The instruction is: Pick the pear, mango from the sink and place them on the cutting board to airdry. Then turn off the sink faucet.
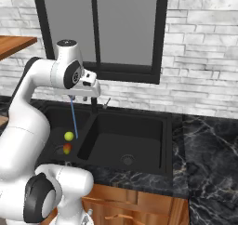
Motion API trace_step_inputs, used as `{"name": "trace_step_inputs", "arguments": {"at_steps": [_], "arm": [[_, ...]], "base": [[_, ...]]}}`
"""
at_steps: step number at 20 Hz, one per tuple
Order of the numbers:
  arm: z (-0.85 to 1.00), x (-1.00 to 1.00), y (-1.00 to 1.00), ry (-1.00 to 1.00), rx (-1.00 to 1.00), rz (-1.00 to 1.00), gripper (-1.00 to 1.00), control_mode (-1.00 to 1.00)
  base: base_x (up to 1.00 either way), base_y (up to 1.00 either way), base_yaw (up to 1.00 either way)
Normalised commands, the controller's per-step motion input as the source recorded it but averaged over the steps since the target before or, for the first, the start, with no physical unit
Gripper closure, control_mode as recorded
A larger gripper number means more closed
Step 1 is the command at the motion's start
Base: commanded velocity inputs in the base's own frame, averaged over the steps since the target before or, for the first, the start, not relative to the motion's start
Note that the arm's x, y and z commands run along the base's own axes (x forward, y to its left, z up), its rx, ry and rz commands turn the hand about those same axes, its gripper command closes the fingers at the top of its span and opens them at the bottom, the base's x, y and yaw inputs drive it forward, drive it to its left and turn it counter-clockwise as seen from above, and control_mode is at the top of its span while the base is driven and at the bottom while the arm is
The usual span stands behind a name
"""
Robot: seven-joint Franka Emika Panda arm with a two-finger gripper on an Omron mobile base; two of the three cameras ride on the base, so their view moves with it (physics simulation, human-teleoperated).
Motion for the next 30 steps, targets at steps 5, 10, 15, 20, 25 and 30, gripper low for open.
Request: {"name": "trace_step_inputs", "arguments": {"at_steps": [5, 10, 15, 20, 25, 30], "arm": [[0.00, -0.05, 0.20, 0.00, 0.00, 0.00, -1.00, -1.00], [0.00, -0.30, 0.26, -0.13, -0.04, 0.01, -1.00, -1.00], [0.00, -0.26, 0.40, -0.12, -0.01, 0.03, -1.00, -1.00], [-0.17, 0.03, 0.58, -0.01, 0.01, 0.06, -1.00, -1.00], [-0.19, 0.09, 0.44, 0.04, 0.07, 0.07, -1.00, -1.00], [-0.14, 0.02, 0.42, 0.04, 0.02, 0.07, -1.00, -1.00]], "base": [[0.00, 0.00, 0.00], [0.00, 0.00, 0.00], [0.00, 0.00, 0.00], [0.00, 0.00, 0.00], [0.00, 0.00, 0.00], [0.00, 0.00, 0.00]]}}
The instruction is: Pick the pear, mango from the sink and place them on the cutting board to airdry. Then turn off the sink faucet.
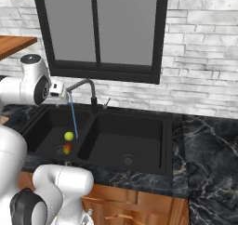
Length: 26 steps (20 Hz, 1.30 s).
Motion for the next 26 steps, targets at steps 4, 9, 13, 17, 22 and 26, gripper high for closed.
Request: {"name": "trace_step_inputs", "arguments": {"at_steps": [4, 9, 13, 17, 22, 26], "arm": [[-0.09, 0.00, 0.31, 0.00, 0.00, 0.05, -1.00, -1.00], [-0.22, 0.00, 0.24, -0.01, -0.03, 0.02, -1.00, -1.00], [-0.33, 0.00, 0.08, 0.00, -0.02, 0.01, -1.00, -1.00], [-0.35, 0.00, 0.00, 0.00, 0.00, 0.00, -1.00, -1.00], [-0.29, 0.09, 0.00, 0.01, 0.00, 0.00, -1.00, -1.00], [-0.20, 0.14, 0.00, 0.02, 0.00, 0.00, -1.00, -1.00]], "base": [[0.00, 0.00, 0.00], [0.00, 0.00, 0.00], [0.00, 0.00, 0.00], [0.00, 0.00, 0.00], [0.00, 0.00, 0.00], [0.00, 0.00, 0.00]]}}
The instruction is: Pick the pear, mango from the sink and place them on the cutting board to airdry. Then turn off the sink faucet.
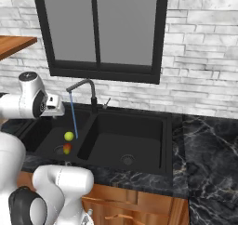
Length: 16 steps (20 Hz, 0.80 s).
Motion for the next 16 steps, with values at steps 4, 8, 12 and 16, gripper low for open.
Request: {"name": "trace_step_inputs", "arguments": {"at_steps": [4, 8, 12, 16], "arm": [[-0.24, 0.16, 0.00, 0.03, 0.00, 0.00, -1.00, -1.00], [-0.20, 0.11, 0.04, 0.00, 0.00, 0.00, -1.00, -1.00], [-0.25, 0.12, 0.00, 0.00, -0.01, 0.00, -1.00, -1.00], [-0.26, 0.10, 0.00, 0.00, 0.00, 0.00, -1.00, -1.00]], "base": [[0.00, 0.00, 0.00], [0.00, 0.00, 0.00], [0.00, 0.00, 0.00], [0.00, 0.00, 0.00]]}}
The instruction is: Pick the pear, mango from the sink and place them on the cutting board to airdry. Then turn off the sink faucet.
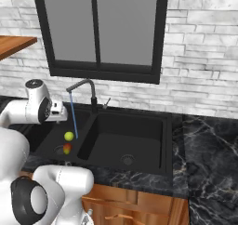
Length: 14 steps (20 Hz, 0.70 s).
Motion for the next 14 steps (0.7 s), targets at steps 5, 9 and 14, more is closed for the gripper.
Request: {"name": "trace_step_inputs", "arguments": {"at_steps": [5, 9, 14], "arm": [[-0.29, 0.12, 0.00, 0.00, 0.00, 0.00, -1.00, -1.00], [-0.26, 0.07, 0.03, 0.00, 0.00, 0.00, -1.00, -1.00], [-0.19, 0.05, 0.02, 0.00, 0.00, 0.00, -1.00, -1.00]], "base": [[0.00, 0.00, 0.00], [0.00, 0.00, 0.00], [0.00, 0.00, 0.00]]}}
